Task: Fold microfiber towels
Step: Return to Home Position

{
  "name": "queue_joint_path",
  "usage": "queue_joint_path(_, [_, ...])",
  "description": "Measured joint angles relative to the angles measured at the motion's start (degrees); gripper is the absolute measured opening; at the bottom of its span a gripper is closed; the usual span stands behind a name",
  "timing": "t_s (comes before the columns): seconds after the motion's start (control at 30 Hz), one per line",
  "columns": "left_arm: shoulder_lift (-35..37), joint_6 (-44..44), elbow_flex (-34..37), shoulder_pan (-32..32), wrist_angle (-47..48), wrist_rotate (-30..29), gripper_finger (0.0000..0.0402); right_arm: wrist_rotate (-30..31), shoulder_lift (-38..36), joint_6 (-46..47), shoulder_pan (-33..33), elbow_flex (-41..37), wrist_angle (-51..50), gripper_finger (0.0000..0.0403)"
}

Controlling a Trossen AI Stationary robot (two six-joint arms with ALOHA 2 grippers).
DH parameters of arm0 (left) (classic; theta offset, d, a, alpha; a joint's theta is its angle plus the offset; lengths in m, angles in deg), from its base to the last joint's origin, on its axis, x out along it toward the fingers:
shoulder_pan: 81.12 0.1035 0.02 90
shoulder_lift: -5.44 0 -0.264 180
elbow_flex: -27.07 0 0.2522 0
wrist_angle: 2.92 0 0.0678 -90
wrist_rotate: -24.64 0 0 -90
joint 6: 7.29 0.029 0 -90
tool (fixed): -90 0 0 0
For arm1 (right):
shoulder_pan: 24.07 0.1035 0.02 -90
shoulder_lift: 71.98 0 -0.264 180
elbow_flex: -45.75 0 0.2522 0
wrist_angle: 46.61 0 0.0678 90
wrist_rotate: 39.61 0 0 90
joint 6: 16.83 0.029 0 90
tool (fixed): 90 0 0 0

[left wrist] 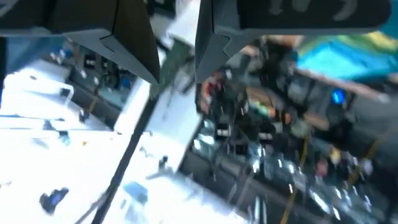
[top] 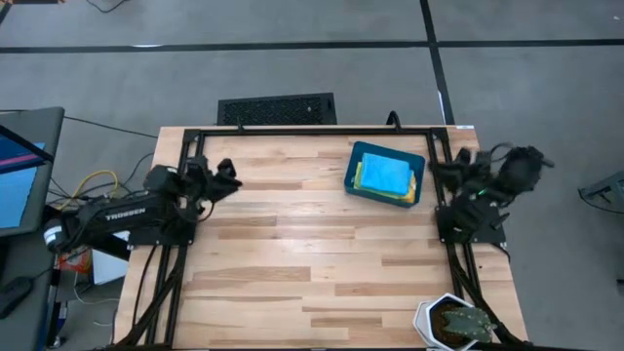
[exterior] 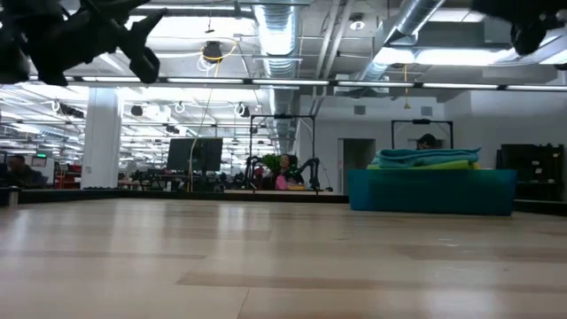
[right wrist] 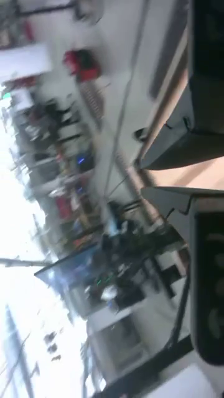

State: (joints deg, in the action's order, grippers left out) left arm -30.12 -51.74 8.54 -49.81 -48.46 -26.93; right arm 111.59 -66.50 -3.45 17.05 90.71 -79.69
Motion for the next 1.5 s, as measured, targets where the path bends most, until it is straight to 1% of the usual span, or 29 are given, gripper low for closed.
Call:
queue_joint_path(0.03, [0.15,-1.04,0.43,1.40,-1.84,0.15,0.0093,-1.24,-1.95,-2.89,-0.29,1.20,-0.02,0.0080])
queue_joint_path(0.1, [0.35,-1.69,1.04,3.81,-2.37,0.13,0.0093,-3.35,-5.59,-7.02,-0.75,1.84,0.13,0.0069])
queue_joint_path(0.17, [0.48,-0.26,1.28,5.54,0.29,0.19,0.0093,-2.63,-5.08,-9.51,-1.22,1.29,-0.23,0.0056])
queue_joint_path(0.23, [0.13,0.66,1.28,6.34,3.77,-0.13,0.0093,-4.33,-5.25,-8.56,-2.29,-0.86,0.55,0.0043])
queue_joint_path(0.3, [-0.13,0.37,1.28,6.38,8.86,-0.28,0.0093,-4.77,-4.82,-6.14,-3.13,-4.96,3.24,0.0028])
queue_joint_path(0.37, [-0.07,0.22,1.28,6.31,14.13,-1.13,0.0093,-5.55,-4.89,-4.57,-3.83,-11.09,6.50,0.0014])
queue_joint_path(0.47, [-0.12,-2.55,1.32,5.22,20.82,-3.53,0.0093,-5.68,-5.28,-3.89,-5.79,-20.44,19.06,0.0009])
queue_joint_path(0.5, [-0.15,-0.71,1.37,4.49,21.23,-3.70,0.0093,-6.46,-5.09,-3.29,-6.44,-24.22,22.65,0.0012])
queue_joint_path(0.53, [-0.10,2.55,1.37,3.59,20.51,-2.64,0.0093,-7.11,-4.87,-2.24,-7.13,-28.00,25.74,0.0015])
queue_joint_path(0.57, [-0.05,6.77,1.33,2.59,19.45,0.89,0.0093,-7.38,-4.74,-0.71,-8.00,-31.02,27.22,0.0019])
queue_joint_path(0.63, [0.01,14.47,1.33,0.71,17.89,10.62,0.0093,-6.75,-4.43,5.83,-9.59,-30.33,21.42,0.0026])
queue_joint_path(0.67, [0.02,16.49,1.33,0.05,17.12,14.00,0.0093,-5.63,-2.70,7.35,-10.22,-30.42,21.41,0.0027])
queue_joint_path(0.73, [0.11,17.31,1.33,-1.01,16.24,16.46,0.0093,-3.60,-1.04,7.18,-11.80,-30.47,23.41,0.0028])
queue_joint_path(0.8, [0.10,18.62,1.33,-1.96,16.91,18.45,0.0093,-1.45,-0.88,8.18,-13.62,-30.30,24.72,0.0027])
queue_joint_path(0.87, [0.03,20.76,1.33,-2.83,18.62,19.27,0.0093,-1.40,-0.68,9.15,-14.99,-30.31,23.46,0.0025])
queue_joint_path(0.97, [-0.12,21.12,1.33,-3.69,22.83,15.60,0.0093,-1.30,-0.68,9.15,-16.47,-30.34,22.59,0.0025])
queue_joint_path(1.07, [-0.06,20.88,1.33,-3.89,27.91,10.48,0.0093,-1.30,-0.66,9.15,-17.29,-30.34,22.25,0.0029])
queue_joint_path(1.23, [-0.06,20.87,1.32,-3.89,36.57,-0.38,0.0093,-1.30,-0.66,9.15,-17.63,-30.34,21.76,0.0035])
queue_joint_path(1.27, [-0.01,20.88,1.28,-4.77,39.10,-3.89,0.0093,-1.30,-0.66,9.15,-17.61,-30.34,21.64,0.0035])
queue_joint_path(1.3, [0.54,20.82,1.28,-6.93,42.26,-9.18,0.0093,-1.32,-0.66,9.15,-17.59,-30.34,21.63,0.0035])
queue_joint_path(1.33, [2.79,20.75,1.37,-9.28,46.17,-14.71,0.0093,-1.32,-0.66,9.15,-17.61,-30.34,21.47,0.0035])
queue_joint_path(1.4, [8.61,20.81,1.17,-14.17,52.14,-25.48,0.0093,-1.31,-0.55,9.15,-17.60,-30.34,21.18,0.0035])
queue_joint_path(1.43, [11.93,20.81,1.02,-16.33,56.82,-30.36,0.0093,-1.32,-0.55,9.14,-17.59,-30.34,20.73,0.0034])
queue_joint_path(1.47, [15.77,20.77,1.21,-18.24,62.47,-34.68,0.0093,-1.31,-0.65,9.15,-17.59,-30.36,20.65,0.0034])
queue_joint_path(1.5, [19.45,20.52,1.12,-20.24,66.15,-38.41,0.0093,-1.30,-0.66,9.15,-17.59,-30.35,21.01,0.0034])
